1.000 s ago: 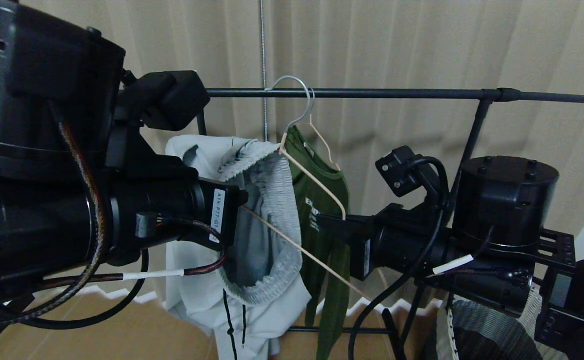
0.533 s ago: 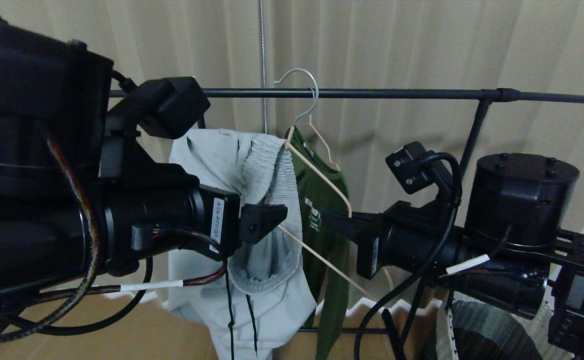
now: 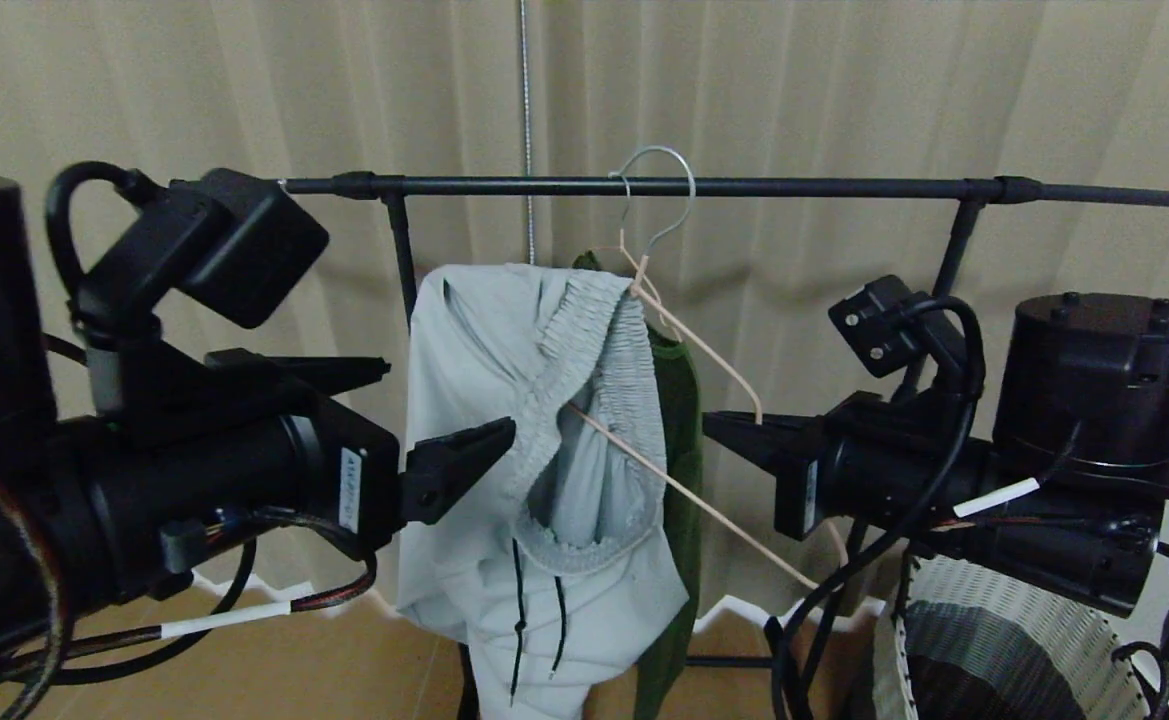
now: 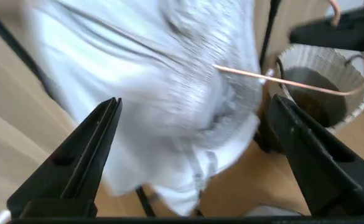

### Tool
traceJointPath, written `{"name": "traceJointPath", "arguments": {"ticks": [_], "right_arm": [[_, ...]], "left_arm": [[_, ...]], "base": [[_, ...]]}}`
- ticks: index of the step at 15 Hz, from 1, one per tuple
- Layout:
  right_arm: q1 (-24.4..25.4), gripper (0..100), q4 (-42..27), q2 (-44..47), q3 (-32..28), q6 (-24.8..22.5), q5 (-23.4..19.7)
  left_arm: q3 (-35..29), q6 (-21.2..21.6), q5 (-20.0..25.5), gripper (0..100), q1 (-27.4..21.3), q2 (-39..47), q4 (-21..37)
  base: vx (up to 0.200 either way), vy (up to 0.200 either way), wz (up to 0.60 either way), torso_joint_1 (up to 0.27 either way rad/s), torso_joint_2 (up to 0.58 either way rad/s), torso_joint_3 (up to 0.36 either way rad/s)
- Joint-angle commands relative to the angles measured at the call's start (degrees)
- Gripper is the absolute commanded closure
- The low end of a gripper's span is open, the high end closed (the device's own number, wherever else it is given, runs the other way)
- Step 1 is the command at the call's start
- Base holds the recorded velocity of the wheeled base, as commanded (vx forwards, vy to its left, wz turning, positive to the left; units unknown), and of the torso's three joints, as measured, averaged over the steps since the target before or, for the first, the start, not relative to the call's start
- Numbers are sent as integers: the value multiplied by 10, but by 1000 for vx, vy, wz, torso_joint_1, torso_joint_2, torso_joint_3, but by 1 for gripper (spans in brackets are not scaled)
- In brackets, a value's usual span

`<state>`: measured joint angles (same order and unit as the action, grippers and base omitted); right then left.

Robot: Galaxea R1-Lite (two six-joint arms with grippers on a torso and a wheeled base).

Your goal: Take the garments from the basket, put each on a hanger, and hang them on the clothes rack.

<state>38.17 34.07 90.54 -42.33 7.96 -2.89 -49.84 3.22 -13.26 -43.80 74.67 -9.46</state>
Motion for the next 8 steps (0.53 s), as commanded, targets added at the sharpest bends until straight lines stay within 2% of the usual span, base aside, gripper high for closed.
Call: {"name": "traceJointPath", "arguments": {"ticks": [1,2,3,4,5,6,8], "right_arm": [[-18,100,-33,-46,2,-1,-21],[-25,100,-55,-65,2,-1,-51],[-33,100,-82,-86,1,-1,-93],[-38,100,-101,-98,1,-1,-118],[-39,100,-107,-99,2,-1,-128],[-39,100,-107,-97,1,-1,-129],[-39,100,-106,-89,-2,-1,-135]], "left_arm": [[3,14,1,0,10,-37,-8],[1,38,1,0,21,-46,-12],[0,84,5,0,38,-51,-14],[0,121,25,0,58,-54,-14],[0,148,56,0,75,-54,-14],[0,184,109,0,98,-51,-14],[0,232,166,0,121,-41,-14]], "base": [[0,0,0,0,0,0],[0,0,0,0,0,0],[0,0,0,0,0,0],[0,0,0,0,0,0],[0,0,0,0,0,0],[0,0,0,0,0,0],[0,0,0,0,0,0]]}}
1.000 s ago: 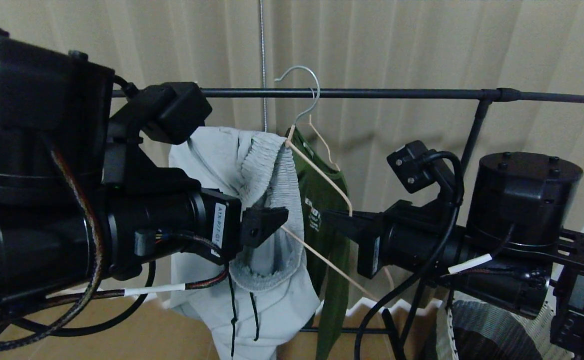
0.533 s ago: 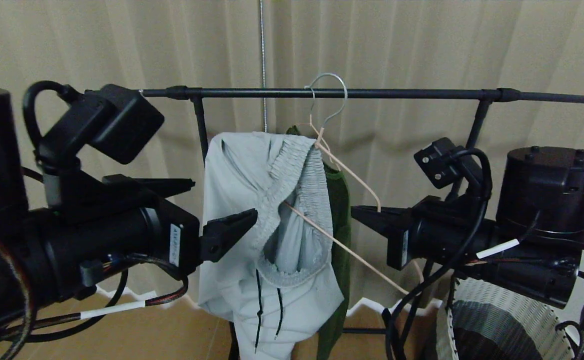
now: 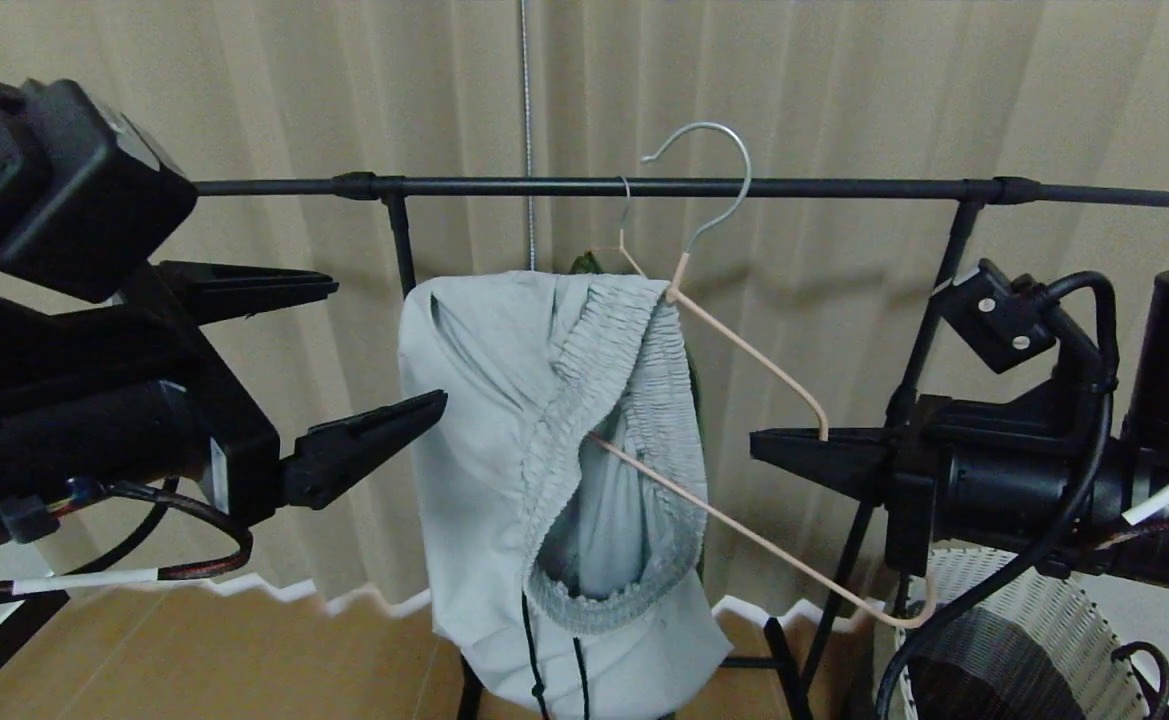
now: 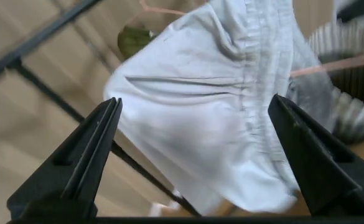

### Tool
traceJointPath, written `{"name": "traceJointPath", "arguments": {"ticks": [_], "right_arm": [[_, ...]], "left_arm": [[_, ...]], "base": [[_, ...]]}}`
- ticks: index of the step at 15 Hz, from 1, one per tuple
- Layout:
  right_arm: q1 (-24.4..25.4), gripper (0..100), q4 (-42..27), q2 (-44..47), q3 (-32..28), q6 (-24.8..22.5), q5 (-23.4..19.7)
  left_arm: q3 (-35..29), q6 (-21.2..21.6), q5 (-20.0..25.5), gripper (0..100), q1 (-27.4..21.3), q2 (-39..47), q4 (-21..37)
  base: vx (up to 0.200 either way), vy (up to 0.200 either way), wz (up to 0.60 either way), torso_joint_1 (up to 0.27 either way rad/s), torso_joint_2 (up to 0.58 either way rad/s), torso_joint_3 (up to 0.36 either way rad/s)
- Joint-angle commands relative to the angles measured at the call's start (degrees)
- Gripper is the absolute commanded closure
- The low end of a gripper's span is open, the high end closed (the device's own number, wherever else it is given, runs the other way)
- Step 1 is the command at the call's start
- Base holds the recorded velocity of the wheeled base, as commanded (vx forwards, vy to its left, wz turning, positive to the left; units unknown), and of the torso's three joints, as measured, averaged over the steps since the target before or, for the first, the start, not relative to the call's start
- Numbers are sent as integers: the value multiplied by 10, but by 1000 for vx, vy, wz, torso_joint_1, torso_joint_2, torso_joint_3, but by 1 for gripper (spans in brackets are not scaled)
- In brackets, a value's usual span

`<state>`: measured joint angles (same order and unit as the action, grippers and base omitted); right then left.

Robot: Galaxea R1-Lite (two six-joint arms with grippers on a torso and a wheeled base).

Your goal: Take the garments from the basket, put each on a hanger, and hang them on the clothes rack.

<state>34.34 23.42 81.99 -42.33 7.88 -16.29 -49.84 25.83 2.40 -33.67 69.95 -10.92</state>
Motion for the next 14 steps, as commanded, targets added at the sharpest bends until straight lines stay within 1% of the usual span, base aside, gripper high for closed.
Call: {"name": "traceJointPath", "arguments": {"ticks": [1,2,4,5,6,7,9,11,14], "right_arm": [[-1,100,1,0,-5,-1,-8],[-1,100,0,7,-9,-13,-29],[-1,100,2,13,-9,-37,-52],[2,100,2,13,-9,-38,-65],[2,100,2,14,-9,-38,-70],[4,100,6,19,-7,-39,-83],[3,100,7,19,-5,-57,-97],[4,100,6,19,-3,-66,-117],[18,100,7,19,-3,-67,-123]], "left_arm": [[-4,26,26,0,23,16,0],[-11,62,41,0,25,34,0],[-34,95,43,0,24,61,0],[-46,105,43,0,24,74,0],[-51,109,45,0,24,79,0],[-66,122,45,0,25,94,0],[-70,142,45,0,26,105,0],[-70,151,45,0,29,110,0],[-70,152,45,0,29,113,0]], "base": [[0,0,0,0,0,0],[0,0,0,0,0,0],[0,0,0,0,0,0],[0,0,0,0,0,0],[0,0,0,0,0,0],[0,0,0,0,0,0],[0,0,0,0,0,0],[0,0,0,0,0,0],[0,0,0,0,0,0]]}}
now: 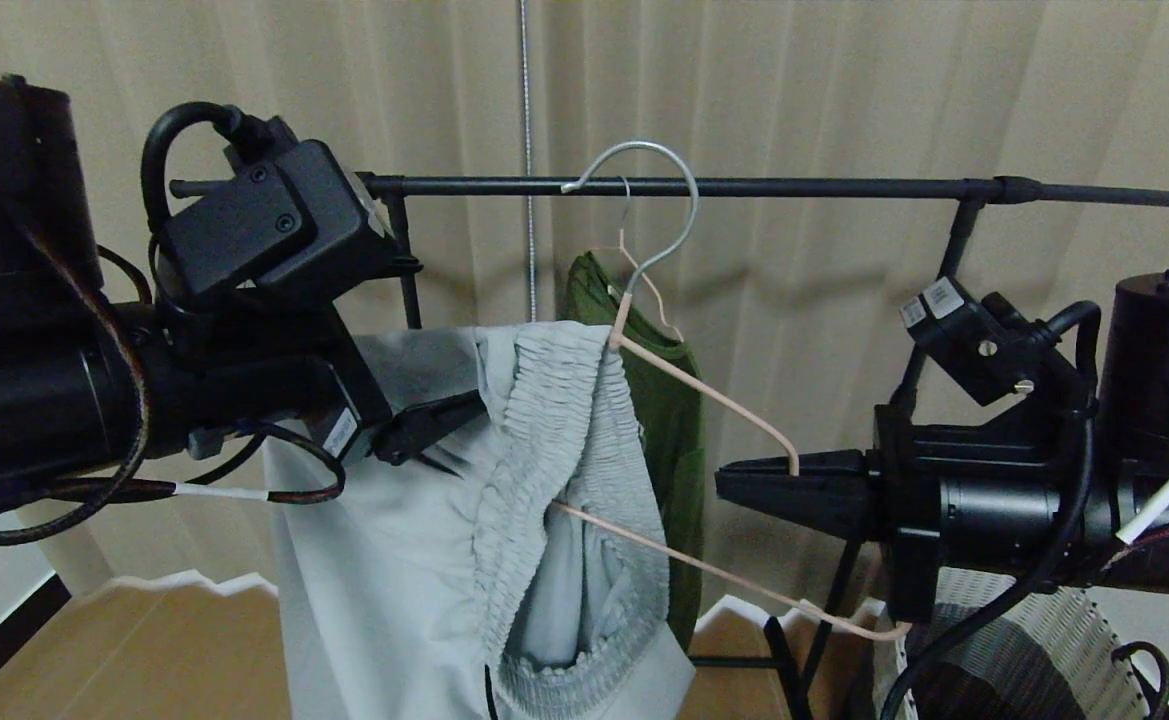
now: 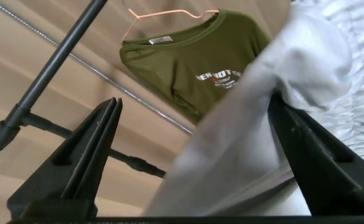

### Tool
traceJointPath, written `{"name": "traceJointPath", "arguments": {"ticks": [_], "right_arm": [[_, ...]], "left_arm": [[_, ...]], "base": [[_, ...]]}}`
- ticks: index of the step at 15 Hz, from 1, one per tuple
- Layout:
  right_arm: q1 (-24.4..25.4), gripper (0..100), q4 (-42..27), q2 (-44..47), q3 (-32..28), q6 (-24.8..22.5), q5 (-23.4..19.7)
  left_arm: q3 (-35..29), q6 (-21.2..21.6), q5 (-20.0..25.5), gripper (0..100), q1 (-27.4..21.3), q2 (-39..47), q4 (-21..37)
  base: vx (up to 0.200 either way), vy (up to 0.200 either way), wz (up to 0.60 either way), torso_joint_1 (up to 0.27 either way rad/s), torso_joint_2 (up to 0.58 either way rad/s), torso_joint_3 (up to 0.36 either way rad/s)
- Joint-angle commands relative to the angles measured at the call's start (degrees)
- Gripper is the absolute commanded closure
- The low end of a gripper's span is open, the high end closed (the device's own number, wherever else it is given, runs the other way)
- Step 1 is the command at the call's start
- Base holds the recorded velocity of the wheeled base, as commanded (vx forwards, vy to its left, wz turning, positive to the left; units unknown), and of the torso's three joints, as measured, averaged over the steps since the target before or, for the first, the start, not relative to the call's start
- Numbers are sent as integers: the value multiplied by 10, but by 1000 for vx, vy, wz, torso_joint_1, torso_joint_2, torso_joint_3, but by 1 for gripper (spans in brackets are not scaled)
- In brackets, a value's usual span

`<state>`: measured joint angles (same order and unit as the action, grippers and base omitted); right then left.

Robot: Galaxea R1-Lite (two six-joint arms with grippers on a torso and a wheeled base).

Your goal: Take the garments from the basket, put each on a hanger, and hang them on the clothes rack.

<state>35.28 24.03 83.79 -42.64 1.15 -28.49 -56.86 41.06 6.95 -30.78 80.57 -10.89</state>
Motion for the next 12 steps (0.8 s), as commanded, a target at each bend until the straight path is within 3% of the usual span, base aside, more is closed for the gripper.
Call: {"name": "traceJointPath", "arguments": {"ticks": [1,2,3,12], "right_arm": [[9,100,1,1,0,0,-3],[11,100,1,1,0,-1,-4],[14,100,1,-1,1,-6,-8],[14,100,15,-4,6,-8,-10]], "left_arm": [[0,0,0,0,0,6,0],[1,0,0,0,0,6,0],[3,0,0,100,0,6,0],[17,-5,-2,100,2,4,-4]], "base": [[0,0,0,0,0,0],[0,0,0,0,0,0],[0,0,0,0,0,0],[0,0,0,0,0,0]]}}
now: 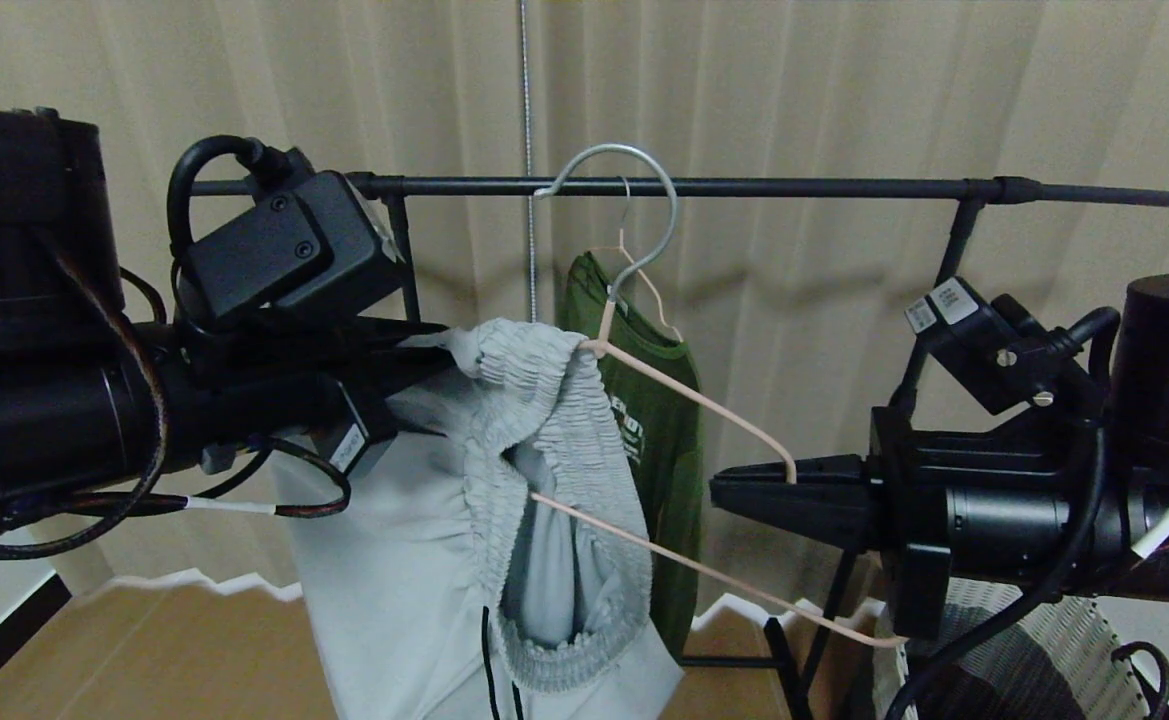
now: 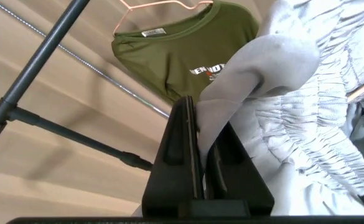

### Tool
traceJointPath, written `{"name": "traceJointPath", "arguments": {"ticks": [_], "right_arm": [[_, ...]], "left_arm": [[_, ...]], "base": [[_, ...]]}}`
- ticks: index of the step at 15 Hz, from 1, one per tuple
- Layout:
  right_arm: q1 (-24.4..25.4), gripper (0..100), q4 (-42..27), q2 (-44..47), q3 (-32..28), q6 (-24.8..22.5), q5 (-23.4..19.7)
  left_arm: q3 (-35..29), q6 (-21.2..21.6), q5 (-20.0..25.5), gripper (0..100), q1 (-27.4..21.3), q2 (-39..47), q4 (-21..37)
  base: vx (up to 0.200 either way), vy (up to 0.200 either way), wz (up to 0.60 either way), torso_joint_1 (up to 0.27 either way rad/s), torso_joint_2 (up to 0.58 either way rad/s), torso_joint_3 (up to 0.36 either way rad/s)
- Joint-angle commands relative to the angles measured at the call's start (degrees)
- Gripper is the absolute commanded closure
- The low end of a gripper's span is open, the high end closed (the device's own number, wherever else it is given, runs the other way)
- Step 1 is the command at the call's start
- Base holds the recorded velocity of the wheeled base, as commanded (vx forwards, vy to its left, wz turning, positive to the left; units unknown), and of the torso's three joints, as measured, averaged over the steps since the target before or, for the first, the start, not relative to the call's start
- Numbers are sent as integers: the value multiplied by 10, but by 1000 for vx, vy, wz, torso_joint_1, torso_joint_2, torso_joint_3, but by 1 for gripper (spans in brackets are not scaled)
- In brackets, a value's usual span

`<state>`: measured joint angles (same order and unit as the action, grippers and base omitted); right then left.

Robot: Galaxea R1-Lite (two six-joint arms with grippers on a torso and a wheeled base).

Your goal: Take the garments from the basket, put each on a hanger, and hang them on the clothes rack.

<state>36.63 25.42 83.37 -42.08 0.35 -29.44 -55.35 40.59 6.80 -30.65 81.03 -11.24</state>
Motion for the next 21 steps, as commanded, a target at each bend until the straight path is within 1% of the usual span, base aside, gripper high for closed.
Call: {"name": "traceJointPath", "arguments": {"ticks": [1,2,3,5,6,7,8,9,10,12,13,14,15,16,17,18,20,21], "right_arm": [[0,100,2,0,3,-1,1],[0,100,1,0,4,-1,2],[-1,0,1,-1,9,-1,3],[-3,0,2,-3,12,-2,9],[-13,0,2,-6,12,-13,22],[-22,0,2,-8,13,-35,43],[-26,0,2,-9,14,-45,52],[-37,0,6,-12,19,-72,71],[-40,0,18,-14,24,-83,75],[-44,0,42,-14,34,-84,85],[-44,0,65,-10,50,-84,94],[-44,0,68,-9,54,-84,95],[-42,0,73,-7,66,-84,95],[-37,0,73,-1,72,-84,96],[-31,0,73,3,72,-84,96],[-15,0,74,14,73,-83,106],[6,0,74,31,68,-81,134],[20,0,75,46,65,-77,152]], "left_arm": [[12,-1,0,100,2,-1,-16],[17,-1,0,100,4,-1,-27],[31,-2,-2,100,5,0,-51],[38,-1,-3,100,17,-1,-54],[43,-1,-3,100,25,-2,-54],[49,0,-3,100,34,-3,-54],[52,0,-3,100,38,-3,-55],[61,1,-5,100,51,-7,-55],[65,-1,-21,100,61,-9,-53],[70,-4,-106,100,64,-10,-52],[70,-50,-204,100,56,-7,-52],[69,-71,-227,100,49,-6,-51],[67,-131,-280,100,25,5,-50],[66,-176,-308,100,10,11,-50],[65,-190,-313,100,6,11,-51],[60,-228,-315,100,-4,14,-52],[43,-270,-314,100,-13,14,-52],[31,-300,-312,100,-21,14,-53]], "base": [[0,0,0,0,0,0],[0,0,0,0,0,0],[0,0,0,0,0,0],[0,0,0,0,0,0],[0,0,0,0,0,0],[0,0,0,0,0,0],[0,0,0,0,0,0],[0,0,0,0,0,0],[0,0,0,0,0,0],[0,0,0,0,0,0],[0,0,0,0,0,0],[0,0,0,0,0,0],[0,0,0,0,0,0],[0,0,0,0,0,0],[0,0,0,0,0,0],[0,0,0,0,0,0],[0,0,0,0,0,0],[0,0,0,0,0,0]]}}
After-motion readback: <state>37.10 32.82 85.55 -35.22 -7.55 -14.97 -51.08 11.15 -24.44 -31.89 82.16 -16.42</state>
